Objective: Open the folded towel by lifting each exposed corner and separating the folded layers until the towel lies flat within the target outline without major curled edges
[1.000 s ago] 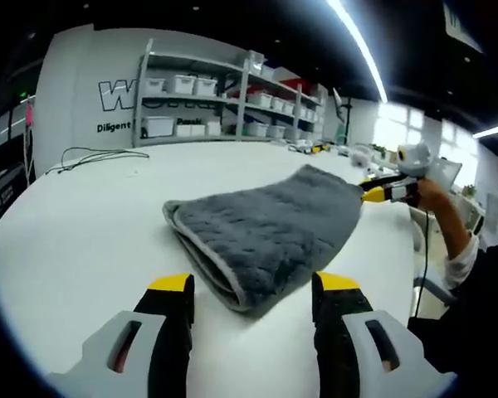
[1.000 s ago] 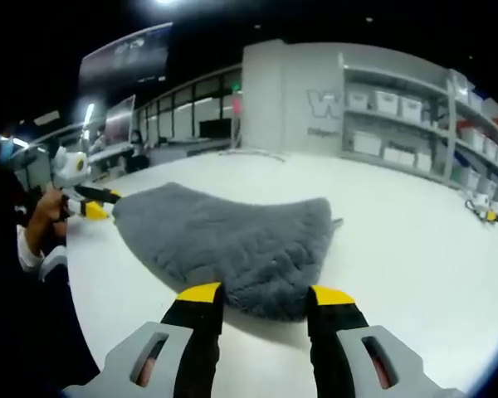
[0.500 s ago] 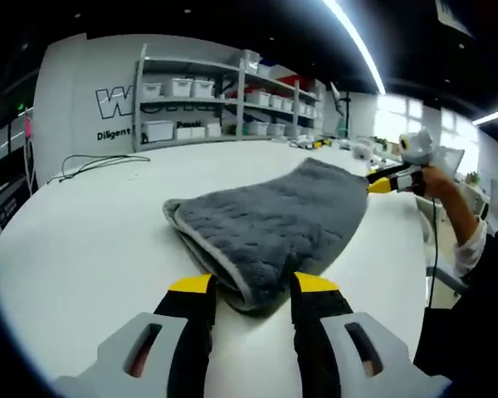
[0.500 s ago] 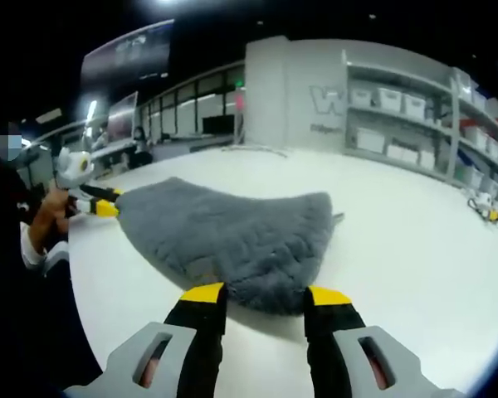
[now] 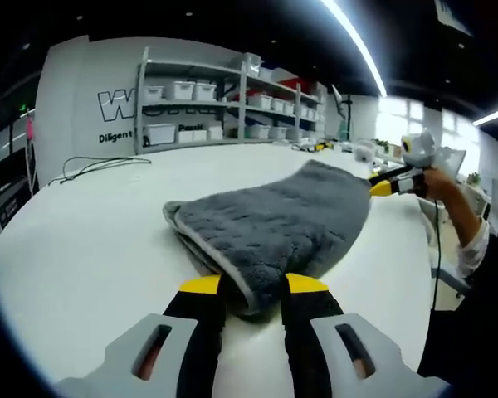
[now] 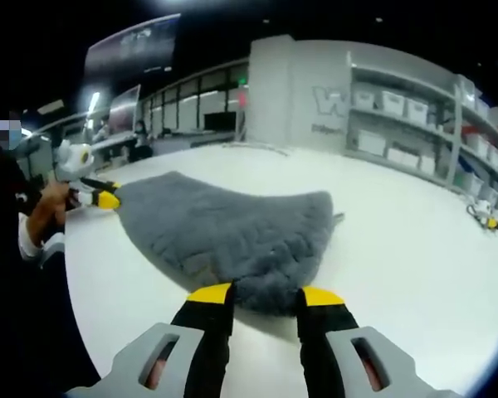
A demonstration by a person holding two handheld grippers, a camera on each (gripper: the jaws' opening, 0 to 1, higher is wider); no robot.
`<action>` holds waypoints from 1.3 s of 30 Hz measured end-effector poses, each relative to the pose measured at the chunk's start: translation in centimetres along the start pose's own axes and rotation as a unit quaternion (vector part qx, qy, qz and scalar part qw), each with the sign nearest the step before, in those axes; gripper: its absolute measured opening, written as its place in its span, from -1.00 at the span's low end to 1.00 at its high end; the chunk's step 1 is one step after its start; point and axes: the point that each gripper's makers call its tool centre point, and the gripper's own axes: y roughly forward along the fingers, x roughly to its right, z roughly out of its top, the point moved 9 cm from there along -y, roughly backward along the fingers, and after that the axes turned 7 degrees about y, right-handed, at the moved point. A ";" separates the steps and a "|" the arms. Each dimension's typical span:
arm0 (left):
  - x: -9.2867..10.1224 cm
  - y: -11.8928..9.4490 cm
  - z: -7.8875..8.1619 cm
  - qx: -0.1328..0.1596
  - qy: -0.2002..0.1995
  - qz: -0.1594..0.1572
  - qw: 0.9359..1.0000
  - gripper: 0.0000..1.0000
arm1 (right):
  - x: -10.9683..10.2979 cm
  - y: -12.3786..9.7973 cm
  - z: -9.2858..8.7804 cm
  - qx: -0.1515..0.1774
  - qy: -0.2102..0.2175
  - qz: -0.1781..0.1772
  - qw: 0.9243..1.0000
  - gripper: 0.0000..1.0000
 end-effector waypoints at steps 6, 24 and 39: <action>0.2 0.3 0.1 0.005 -0.005 -0.008 1.000 -0.64 | -0.2 0.1 0.0 0.001 -0.002 -0.001 1.000 -0.57; -0.2 0.4 0.3 -0.002 -0.028 -0.017 0.999 -0.79 | -0.3 -0.2 -0.2 0.003 0.006 -0.002 1.000 -0.96; 0.4 0.4 0.4 -0.013 -0.011 -0.017 1.000 -0.79 | -0.3 -0.4 0.0 0.005 -0.008 0.007 1.000 -1.00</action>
